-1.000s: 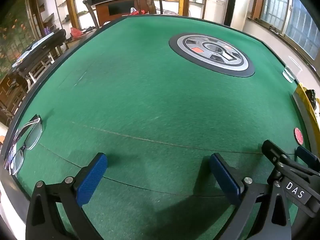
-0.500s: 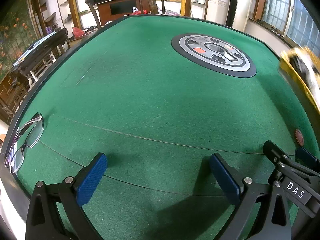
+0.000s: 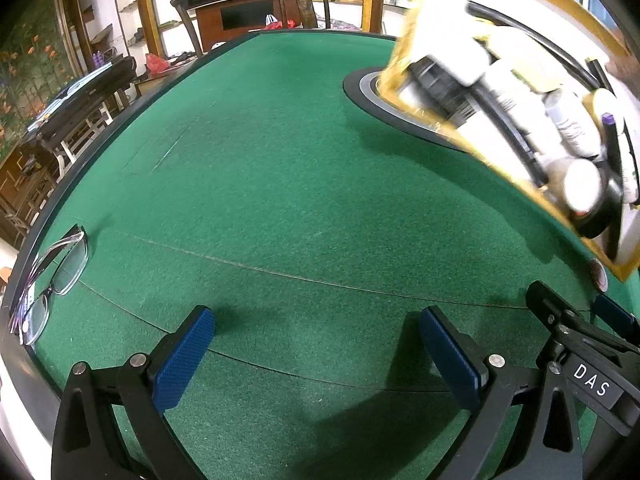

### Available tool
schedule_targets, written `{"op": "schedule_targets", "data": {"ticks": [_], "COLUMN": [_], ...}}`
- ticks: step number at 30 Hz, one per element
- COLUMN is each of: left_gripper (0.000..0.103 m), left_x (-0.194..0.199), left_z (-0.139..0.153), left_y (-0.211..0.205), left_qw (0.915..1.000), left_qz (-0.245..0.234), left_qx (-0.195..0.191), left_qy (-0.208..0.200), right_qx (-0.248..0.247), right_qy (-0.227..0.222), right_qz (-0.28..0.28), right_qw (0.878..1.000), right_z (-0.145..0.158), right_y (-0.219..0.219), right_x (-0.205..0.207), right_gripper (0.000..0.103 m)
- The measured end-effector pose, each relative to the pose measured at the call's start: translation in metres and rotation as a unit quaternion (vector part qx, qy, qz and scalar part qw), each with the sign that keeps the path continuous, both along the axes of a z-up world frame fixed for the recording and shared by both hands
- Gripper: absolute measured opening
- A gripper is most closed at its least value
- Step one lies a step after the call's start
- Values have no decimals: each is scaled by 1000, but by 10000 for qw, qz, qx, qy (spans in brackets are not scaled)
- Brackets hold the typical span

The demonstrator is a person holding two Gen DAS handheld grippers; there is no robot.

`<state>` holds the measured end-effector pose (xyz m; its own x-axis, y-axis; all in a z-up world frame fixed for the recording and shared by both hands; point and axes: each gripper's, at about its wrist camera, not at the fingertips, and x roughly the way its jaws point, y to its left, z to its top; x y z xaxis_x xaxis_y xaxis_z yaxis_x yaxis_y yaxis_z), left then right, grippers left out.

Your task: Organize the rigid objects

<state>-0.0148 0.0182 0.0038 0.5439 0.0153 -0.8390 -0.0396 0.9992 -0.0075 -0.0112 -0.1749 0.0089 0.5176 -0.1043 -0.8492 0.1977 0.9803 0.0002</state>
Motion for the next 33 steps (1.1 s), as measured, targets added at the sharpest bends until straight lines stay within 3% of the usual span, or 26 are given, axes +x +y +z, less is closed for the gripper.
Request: {"op": "schedule_targets", "data": {"ticks": [33], "left_gripper": [103], "left_x": [-3], "left_z": [0], "left_y": [2], "left_qw": [10000], "left_qz": [-15], "left_qx": [3], "left_qy": [-2], "right_qx": [-1], "right_qy": [-2], "right_qz": [2], "right_qw": [10000], "right_z": [-2], "right_y": [3], "right_x": [2], "right_gripper": [103]}}
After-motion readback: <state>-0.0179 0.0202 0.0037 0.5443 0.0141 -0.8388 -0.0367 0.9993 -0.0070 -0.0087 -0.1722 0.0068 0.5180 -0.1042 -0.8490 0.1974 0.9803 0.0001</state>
